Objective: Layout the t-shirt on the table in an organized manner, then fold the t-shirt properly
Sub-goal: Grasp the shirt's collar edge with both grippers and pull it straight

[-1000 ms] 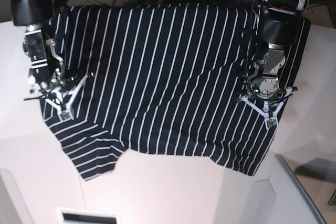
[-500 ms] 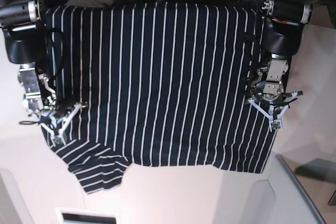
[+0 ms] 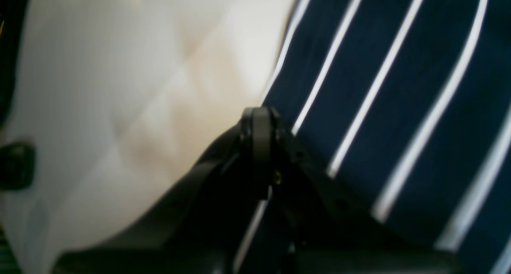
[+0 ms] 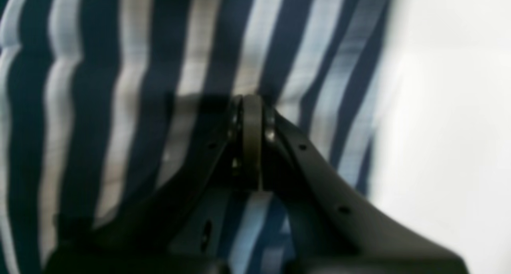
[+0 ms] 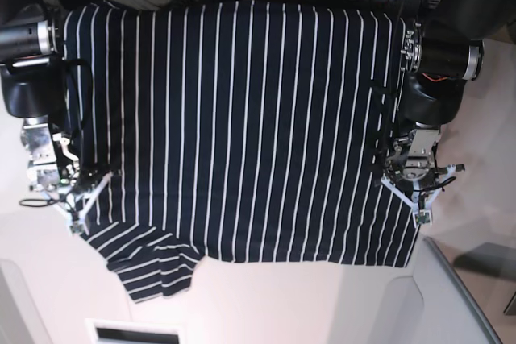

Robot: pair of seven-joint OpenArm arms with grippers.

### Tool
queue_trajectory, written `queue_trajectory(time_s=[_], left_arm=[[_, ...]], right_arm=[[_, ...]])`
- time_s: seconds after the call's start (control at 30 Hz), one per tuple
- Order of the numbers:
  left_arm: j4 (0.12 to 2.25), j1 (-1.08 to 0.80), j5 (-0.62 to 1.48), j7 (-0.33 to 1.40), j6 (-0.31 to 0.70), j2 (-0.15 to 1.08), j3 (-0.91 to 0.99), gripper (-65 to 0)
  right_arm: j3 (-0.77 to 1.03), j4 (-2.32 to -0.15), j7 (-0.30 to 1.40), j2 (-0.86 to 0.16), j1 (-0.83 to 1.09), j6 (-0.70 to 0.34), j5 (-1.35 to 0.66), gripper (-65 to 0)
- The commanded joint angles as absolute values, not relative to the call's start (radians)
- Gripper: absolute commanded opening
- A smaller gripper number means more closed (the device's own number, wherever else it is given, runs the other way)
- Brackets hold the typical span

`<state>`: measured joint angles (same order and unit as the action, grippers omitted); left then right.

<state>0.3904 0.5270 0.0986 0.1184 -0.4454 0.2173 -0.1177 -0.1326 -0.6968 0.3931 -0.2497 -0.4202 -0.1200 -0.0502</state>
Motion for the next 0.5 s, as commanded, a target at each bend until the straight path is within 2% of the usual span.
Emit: queue_trajectory(time_s=[0.0, 0.1, 0.27, 0.4, 0.47], left_arm=[[0.433, 0.549, 0.090, 0.116, -0.458, 0.228, -0.111, -65.0], [0.596, 0.498, 0.093, 0.206, -0.458, 0.232, -0.104, -65.0], [1.044, 0.292, 0.093, 0.414, -0.458, 0.237, -0.064, -65.0], [1.366, 0.082, 0.088, 0.532, -0.458, 0.234, -0.016, -65.0], [1.445, 0.004, 0.085, 0.536, -0.458, 0.237, -0.008, -65.0]], right_arm=[[-0.122, -0.762, 0.378, -0.271, -0.450, -0.114, -0.050, -65.0], [-0.119, -0.969, 0.443, -0.325, -0.380, -0.114, -0.050, -65.0], [-0.114, -1.377, 0.662, -0.384, -0.199, -0.114, -0.051, -65.0], [-0.018, -1.612, 0.777, -0.364, -0.013, -0.119, -0.051, -65.0], [0.016, -1.672, 0.803, -0.343, 0.053, -0.119, -0.051, -65.0]])
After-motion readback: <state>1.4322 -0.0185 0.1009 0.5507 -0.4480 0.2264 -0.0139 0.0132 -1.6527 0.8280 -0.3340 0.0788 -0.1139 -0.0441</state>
